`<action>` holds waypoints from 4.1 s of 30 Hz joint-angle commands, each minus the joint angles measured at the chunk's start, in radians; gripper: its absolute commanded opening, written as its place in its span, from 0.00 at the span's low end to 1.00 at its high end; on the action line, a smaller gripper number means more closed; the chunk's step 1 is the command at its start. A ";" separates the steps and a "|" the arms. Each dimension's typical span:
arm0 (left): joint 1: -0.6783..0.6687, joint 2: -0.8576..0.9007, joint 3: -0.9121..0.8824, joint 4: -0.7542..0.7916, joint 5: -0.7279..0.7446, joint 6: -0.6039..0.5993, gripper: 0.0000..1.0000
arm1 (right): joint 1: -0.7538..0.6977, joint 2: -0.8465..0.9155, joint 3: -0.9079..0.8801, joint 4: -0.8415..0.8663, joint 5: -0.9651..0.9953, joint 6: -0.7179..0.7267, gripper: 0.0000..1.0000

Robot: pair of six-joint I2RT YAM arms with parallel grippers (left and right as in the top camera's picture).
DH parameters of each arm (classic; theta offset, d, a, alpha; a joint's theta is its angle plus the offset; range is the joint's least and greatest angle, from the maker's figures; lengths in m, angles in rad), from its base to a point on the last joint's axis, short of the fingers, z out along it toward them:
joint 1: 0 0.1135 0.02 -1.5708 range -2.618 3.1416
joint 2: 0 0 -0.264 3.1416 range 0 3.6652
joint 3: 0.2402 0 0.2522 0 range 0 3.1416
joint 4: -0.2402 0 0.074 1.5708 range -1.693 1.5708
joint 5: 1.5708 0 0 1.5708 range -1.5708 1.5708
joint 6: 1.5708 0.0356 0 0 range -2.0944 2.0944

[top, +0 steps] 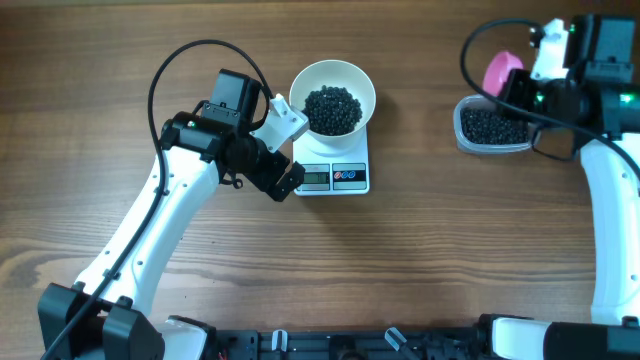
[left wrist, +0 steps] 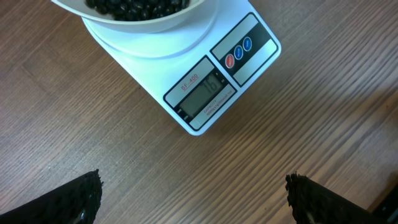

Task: Scoop item into bowl and weigh 150g on scale
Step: 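Carry the empty pink scoop back right to the bean tub, then lower the pink scoop into the tub and drag it through the beans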

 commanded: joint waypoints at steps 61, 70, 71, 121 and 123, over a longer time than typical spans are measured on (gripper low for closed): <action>0.006 0.006 0.007 0.002 0.018 0.016 1.00 | -0.004 0.388 -0.010 -0.045 0.475 -0.244 0.04; 0.006 0.006 0.007 0.002 0.018 0.016 1.00 | 0.002 0.390 -0.095 0.000 0.365 -0.240 0.04; 0.006 0.006 0.007 0.002 0.018 0.016 1.00 | 0.002 0.390 -0.098 0.011 0.314 -0.241 0.04; 0.006 0.006 0.007 0.002 0.018 0.016 1.00 | -0.272 0.391 -0.274 0.211 -0.502 -0.121 0.04; 0.006 0.006 0.007 0.002 0.018 0.016 1.00 | -0.297 0.391 -0.303 0.245 -0.577 -0.130 0.04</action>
